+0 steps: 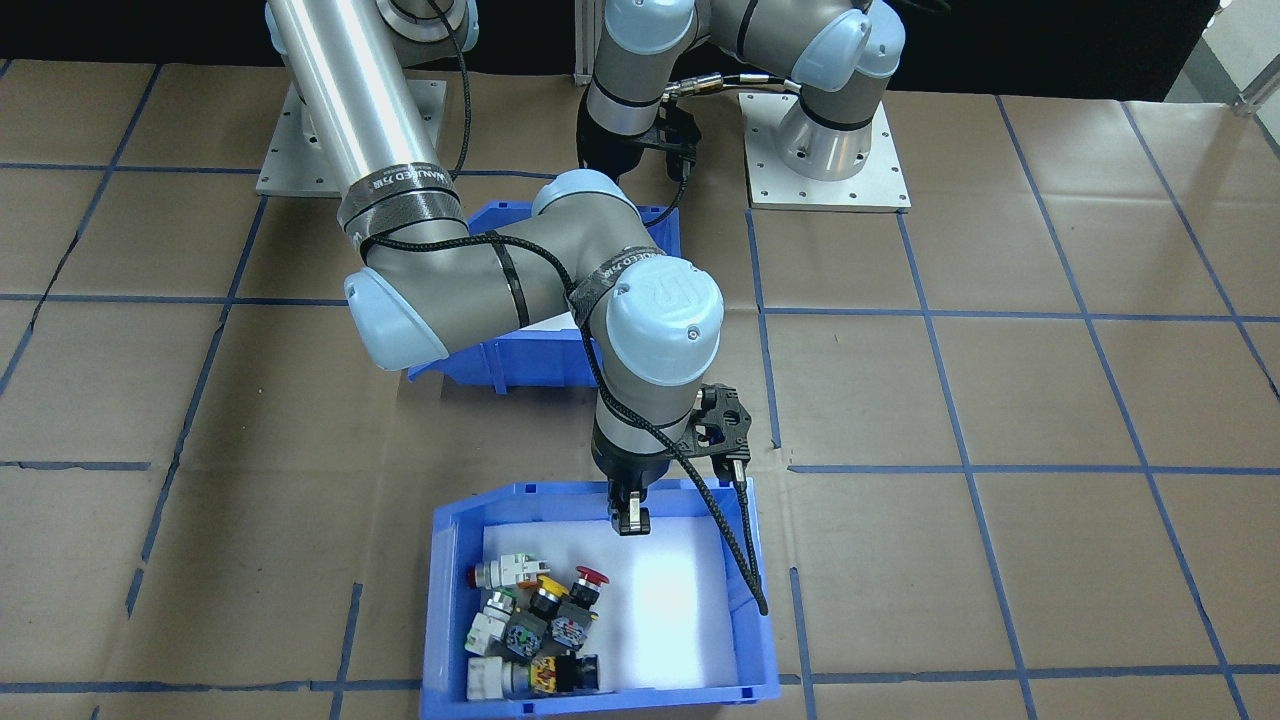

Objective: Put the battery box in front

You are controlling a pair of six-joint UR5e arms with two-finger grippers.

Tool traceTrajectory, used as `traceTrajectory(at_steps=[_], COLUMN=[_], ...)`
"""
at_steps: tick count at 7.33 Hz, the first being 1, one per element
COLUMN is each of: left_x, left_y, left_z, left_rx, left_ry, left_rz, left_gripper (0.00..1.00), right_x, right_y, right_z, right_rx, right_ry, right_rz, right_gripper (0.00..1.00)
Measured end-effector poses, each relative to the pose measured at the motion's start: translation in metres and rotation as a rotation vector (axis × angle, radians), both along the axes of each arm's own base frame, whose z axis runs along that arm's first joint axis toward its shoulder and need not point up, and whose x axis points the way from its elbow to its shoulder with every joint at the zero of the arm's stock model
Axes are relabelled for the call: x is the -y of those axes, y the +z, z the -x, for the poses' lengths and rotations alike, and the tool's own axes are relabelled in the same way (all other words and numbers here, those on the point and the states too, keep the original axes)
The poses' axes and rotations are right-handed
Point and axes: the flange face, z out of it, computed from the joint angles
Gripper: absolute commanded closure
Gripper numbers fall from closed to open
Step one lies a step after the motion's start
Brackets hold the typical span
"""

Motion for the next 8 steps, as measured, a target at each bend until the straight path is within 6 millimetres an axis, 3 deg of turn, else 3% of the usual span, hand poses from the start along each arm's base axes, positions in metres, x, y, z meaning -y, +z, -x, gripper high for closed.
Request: traceTrajectory(at_steps=[1, 2, 3, 5, 6, 8], left_x=[-0.001, -0.001, 0.000, 0.003, 0.006, 0.010], left_y=[-0.005, -0.011, -0.018, -0.021, -0.017, -0.010], left_z=[0.002, 0.003, 0.005, 0.009, 0.011, 0.015], left_rx=[0.011, 0.023, 0.034, 0.027, 0.003, -0.033], left_ry=[-0.007, -0.010, -0.011, 0.004, 0.010, 0.004], left_rz=[-0.008, -0.019, -0.032, -0.026, 0.002, 0.048], left_gripper=[0.04, 0.14, 0.33, 0.94, 1.00, 1.00], right_x=[0.000, 0.000, 0.004, 0.015, 0.018, 0.006], right_y=[0.016, 0.038, 0.060, 0.095, 0.102, 0.108], right_z=[0.006, 0.022, 0.050, 0.133, 0.180, 0.280], right_rx=[0.005, 0.006, 0.000, -0.019, -0.025, -0.028], right_ry=[-0.005, -0.010, -0.013, -0.059, -0.100, -0.205], right_rz=[0.014, 0.022, 0.015, -0.017, -0.032, -0.052], right_gripper=[1.00, 1.00, 1.00, 1.00, 1.00, 1.00])
